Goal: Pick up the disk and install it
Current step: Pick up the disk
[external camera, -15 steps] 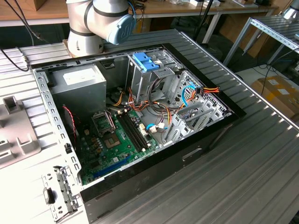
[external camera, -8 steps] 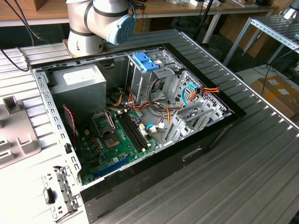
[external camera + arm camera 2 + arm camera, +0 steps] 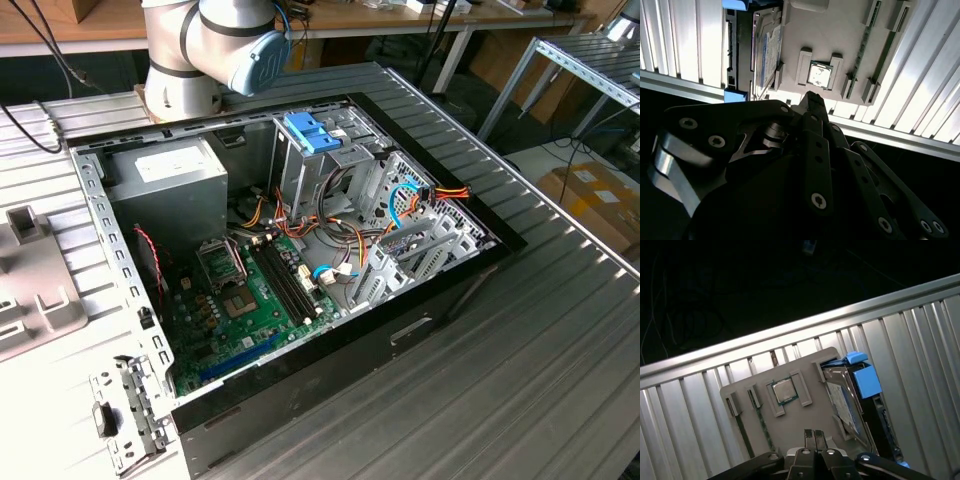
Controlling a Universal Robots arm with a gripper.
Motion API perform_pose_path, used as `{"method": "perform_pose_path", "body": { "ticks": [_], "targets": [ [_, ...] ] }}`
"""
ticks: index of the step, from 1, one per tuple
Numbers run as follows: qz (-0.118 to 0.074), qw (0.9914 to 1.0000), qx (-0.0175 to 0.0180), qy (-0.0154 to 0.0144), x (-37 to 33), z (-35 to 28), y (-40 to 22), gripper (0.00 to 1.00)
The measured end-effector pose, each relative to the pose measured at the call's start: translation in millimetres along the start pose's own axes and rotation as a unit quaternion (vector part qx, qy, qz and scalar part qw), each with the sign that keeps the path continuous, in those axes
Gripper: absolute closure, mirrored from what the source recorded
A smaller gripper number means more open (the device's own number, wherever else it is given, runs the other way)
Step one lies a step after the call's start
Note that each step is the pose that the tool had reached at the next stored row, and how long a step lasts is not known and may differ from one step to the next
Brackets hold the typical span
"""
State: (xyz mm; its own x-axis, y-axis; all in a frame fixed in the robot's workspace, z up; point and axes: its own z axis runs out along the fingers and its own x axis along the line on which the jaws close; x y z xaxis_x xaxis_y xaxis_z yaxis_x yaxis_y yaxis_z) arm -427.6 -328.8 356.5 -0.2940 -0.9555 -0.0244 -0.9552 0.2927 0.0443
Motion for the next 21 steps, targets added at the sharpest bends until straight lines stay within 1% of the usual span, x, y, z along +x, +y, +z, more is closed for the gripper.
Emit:
{"method": "perform_pose_path", "body": {
  "ticks": [7,9,11,17,21],
  "targets": [
    [-0.009,0.99996,-0.0002,0.0004,0.0,0.2,0.0,0.89],
    [-0.018,0.99985,-0.0004,0.0008,0.0,0.3,0.0,0.89],
    [-0.028,0.99962,-0.0007,0.0012,0.0,0.3,0.0,0.89],
    [-0.045,0.99897,-0.0011,0.002,0.0,0.4,0.0,0.89],
    [-0.061,0.99816,-0.0015,0.0027,0.0,0.5,0.0,0.89]
  ]
}}
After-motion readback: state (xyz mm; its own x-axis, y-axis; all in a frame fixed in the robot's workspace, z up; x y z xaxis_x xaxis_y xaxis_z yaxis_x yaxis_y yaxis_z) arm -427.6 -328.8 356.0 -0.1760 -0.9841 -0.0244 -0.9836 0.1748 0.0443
